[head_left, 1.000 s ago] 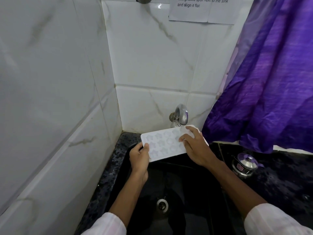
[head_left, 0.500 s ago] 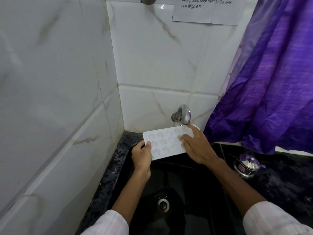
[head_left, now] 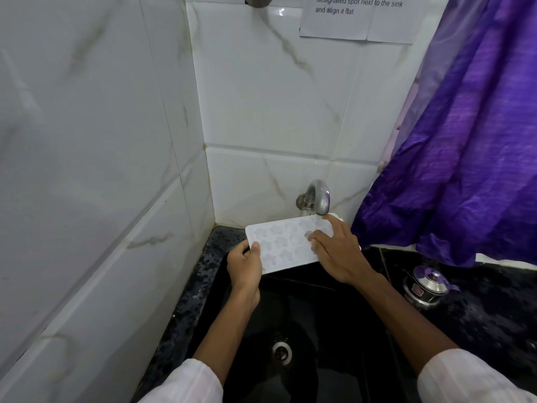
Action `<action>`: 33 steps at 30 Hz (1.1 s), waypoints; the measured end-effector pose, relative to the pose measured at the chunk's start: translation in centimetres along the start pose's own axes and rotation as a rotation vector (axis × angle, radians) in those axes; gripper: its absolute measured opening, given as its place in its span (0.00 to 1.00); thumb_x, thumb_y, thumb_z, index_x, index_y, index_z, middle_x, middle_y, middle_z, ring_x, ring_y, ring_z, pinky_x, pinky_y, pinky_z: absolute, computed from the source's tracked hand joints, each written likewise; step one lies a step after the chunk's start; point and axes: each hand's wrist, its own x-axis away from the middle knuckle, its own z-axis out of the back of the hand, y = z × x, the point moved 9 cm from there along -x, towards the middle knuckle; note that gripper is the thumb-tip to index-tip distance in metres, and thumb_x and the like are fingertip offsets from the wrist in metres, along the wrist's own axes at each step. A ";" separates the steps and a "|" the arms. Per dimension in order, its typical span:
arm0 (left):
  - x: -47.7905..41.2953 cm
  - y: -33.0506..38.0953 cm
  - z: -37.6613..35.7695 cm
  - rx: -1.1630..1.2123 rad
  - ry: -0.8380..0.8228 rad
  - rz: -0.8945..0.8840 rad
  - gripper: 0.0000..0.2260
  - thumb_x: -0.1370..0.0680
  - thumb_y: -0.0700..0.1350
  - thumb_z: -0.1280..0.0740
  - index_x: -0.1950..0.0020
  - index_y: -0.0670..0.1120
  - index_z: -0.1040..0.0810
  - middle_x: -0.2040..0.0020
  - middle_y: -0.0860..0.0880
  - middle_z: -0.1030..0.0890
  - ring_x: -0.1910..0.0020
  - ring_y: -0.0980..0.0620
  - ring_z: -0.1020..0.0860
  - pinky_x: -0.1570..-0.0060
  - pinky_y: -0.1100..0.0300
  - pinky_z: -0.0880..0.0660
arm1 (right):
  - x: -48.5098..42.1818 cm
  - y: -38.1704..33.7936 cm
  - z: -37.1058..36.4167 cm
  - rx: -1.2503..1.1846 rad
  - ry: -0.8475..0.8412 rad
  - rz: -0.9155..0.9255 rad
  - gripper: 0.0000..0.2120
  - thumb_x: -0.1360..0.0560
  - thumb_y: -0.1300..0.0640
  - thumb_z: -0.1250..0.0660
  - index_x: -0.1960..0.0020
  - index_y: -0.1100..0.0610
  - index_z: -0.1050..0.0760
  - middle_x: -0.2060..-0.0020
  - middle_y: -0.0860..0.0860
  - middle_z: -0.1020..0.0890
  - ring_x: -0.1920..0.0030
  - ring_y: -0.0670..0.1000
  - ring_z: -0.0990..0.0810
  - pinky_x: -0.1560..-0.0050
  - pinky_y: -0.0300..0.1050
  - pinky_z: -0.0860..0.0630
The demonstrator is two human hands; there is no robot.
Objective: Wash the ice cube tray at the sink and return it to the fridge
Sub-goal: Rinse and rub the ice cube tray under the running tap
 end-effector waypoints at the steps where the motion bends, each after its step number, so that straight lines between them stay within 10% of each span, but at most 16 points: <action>1: 0.0 0.0 0.0 -0.004 0.001 0.000 0.11 0.18 0.40 0.37 0.54 0.51 0.19 0.53 0.49 0.15 0.53 0.50 0.16 0.49 0.51 0.18 | 0.1 0.0 0.0 -0.020 0.003 -0.001 0.13 0.18 0.50 0.43 0.38 0.46 0.24 0.24 0.55 0.40 0.26 0.57 0.43 0.29 0.58 0.43; 11: -0.1 -0.2 -0.5 0.011 -0.008 0.015 0.09 0.18 0.40 0.38 0.50 0.49 0.19 0.51 0.48 0.15 0.52 0.50 0.16 0.51 0.53 0.18 | 0.2 0.4 -0.1 -0.001 0.004 -0.028 0.25 0.21 0.42 0.55 0.37 0.47 0.24 0.26 0.56 0.37 0.28 0.57 0.39 0.28 0.58 0.38; 25: -1.5 -0.3 -0.5 0.044 0.067 0.055 0.08 0.19 0.41 0.36 0.43 0.44 0.19 0.49 0.47 0.15 0.51 0.49 0.16 0.47 0.49 0.18 | 0.6 1.6 1.3 -0.244 0.119 -0.081 0.08 0.18 0.59 0.43 0.45 0.55 0.26 0.27 0.52 0.39 0.30 0.50 0.35 0.37 0.42 0.34; 33: -1.6 -0.3 -1.2 0.026 0.055 0.046 0.07 0.18 0.41 0.37 0.47 0.45 0.19 0.52 0.48 0.16 0.53 0.50 0.16 0.52 0.53 0.18 | 0.7 1.2 0.3 -0.151 0.042 0.006 0.11 0.17 0.52 0.43 0.43 0.48 0.22 0.26 0.52 0.39 0.27 0.53 0.43 0.27 0.55 0.41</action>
